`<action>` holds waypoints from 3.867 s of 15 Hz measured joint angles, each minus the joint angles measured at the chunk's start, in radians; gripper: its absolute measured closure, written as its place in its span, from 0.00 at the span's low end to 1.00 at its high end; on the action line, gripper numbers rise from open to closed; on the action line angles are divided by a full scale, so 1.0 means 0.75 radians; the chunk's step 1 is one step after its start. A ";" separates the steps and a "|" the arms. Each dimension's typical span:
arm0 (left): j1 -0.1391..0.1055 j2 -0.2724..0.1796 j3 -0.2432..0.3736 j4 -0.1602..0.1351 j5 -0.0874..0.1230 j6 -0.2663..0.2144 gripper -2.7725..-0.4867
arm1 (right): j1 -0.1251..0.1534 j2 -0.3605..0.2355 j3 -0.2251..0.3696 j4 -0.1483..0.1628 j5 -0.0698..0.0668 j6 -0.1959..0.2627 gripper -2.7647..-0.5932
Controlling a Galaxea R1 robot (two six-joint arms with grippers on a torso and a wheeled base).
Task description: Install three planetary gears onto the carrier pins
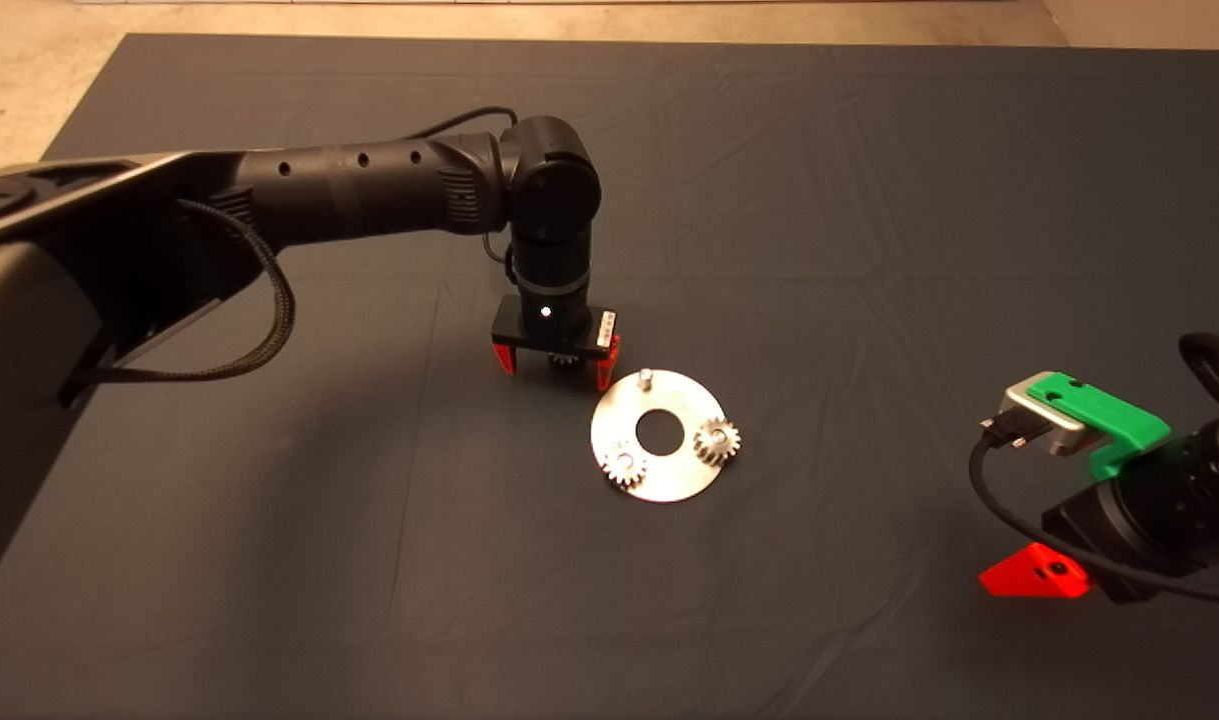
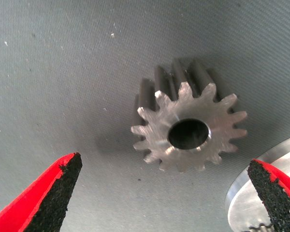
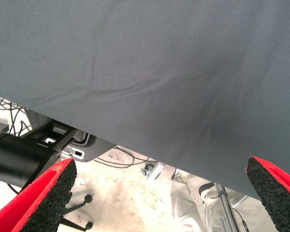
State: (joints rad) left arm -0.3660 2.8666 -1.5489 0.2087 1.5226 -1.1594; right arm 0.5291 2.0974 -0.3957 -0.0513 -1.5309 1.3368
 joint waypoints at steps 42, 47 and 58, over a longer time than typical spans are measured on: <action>-0.003 0.072 -0.134 0.001 -0.053 0.134 0.49 | 0.000 -0.001 0.003 0.019 0.000 0.000 0.07; -0.003 0.071 -0.135 0.002 -0.069 0.163 0.55 | 0.000 -0.001 0.003 0.020 0.000 0.000 0.07; -0.003 0.075 -0.158 0.002 -0.076 0.197 0.73 | 0.000 -0.001 0.004 0.020 0.000 0.000 0.07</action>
State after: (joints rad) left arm -0.3685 2.9226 -1.6672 0.2102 1.4657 -1.0113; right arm 0.5291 2.0966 -0.3926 -0.0364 -1.5309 1.3368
